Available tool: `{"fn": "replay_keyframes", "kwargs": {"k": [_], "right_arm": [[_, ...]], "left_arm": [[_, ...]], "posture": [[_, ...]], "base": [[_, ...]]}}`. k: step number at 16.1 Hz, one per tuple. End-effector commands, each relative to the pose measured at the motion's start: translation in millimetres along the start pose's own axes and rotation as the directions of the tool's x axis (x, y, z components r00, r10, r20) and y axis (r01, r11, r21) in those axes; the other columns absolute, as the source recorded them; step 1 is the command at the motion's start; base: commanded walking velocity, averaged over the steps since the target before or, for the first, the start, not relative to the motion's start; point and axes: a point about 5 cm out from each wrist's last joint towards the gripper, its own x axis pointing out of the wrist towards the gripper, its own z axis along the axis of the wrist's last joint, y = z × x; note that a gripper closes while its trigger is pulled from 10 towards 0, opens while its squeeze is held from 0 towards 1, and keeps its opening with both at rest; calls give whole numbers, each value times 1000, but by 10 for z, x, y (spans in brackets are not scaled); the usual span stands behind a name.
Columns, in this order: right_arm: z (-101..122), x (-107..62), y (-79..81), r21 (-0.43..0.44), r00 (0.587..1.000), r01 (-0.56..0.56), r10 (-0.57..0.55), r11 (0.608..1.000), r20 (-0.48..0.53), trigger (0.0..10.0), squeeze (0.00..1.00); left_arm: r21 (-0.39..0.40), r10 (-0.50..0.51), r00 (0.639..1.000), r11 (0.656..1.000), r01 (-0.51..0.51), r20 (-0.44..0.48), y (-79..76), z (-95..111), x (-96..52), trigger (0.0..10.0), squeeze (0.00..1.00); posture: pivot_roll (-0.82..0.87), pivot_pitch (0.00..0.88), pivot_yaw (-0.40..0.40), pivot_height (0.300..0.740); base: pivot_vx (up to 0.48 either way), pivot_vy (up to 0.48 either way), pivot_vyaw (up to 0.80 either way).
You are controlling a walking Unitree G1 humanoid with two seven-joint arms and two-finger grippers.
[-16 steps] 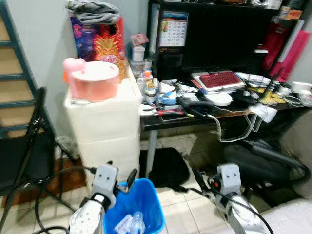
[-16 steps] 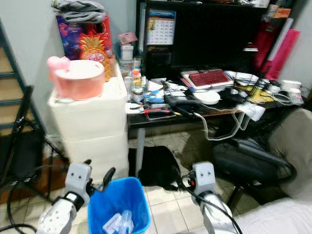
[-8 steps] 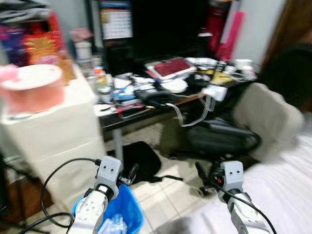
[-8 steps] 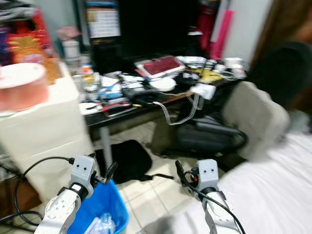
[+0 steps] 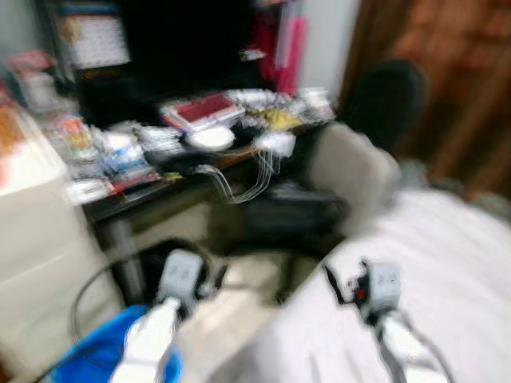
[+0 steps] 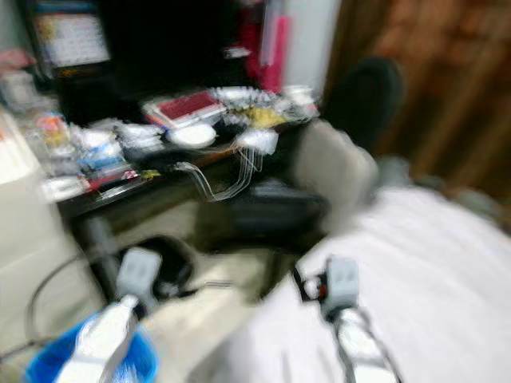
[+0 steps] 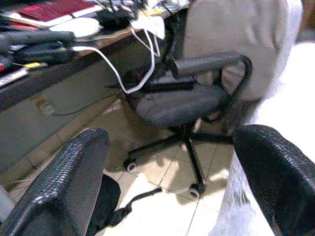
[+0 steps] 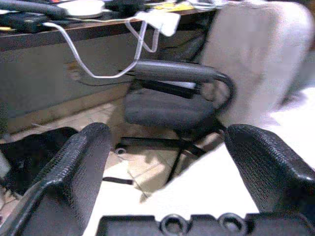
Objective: Clean up the room
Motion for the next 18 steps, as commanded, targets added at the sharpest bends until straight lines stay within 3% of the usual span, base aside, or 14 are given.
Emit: {"fn": "replay_keyframes", "kwargs": {"k": [1, 12, 16, 18], "right_arm": [[15, 15, -53, -4, 1000, 14, -14, 1000, -2, 10000, 0], [0, -61, -86, 36, 998, 66, -66, 997, 9, 10000, 0], [7, -26, -36, 16, 999, 51, -51, 999, 4, 10000, 0], [29, -3, -23, 4, 1000, 19, -19, 1000, -1, 10000, 0]], "left_arm": [[17, -6, 1000, 1000, 6, 8, -30, 10, 17, 10000, 0], [5, -4, 999, 1000, 4, -49, -28, -174, -47, 10000, 0], [-21, 40, 998, 999, -41, -49, 64, -212, -47, 10000, 0], [-51, 35, 999, 998, -36, -21, -22, -159, -44, 10000, 0]], "posture": [[45, 0, -72, 740], [15, 0, -55, 740], [36, 0, -88, 740], [54, 0, -102, 740]], "base": [[0, 0, -800], [0, 0, -800], [0, -401, -794], [0, -429, -794]]}}
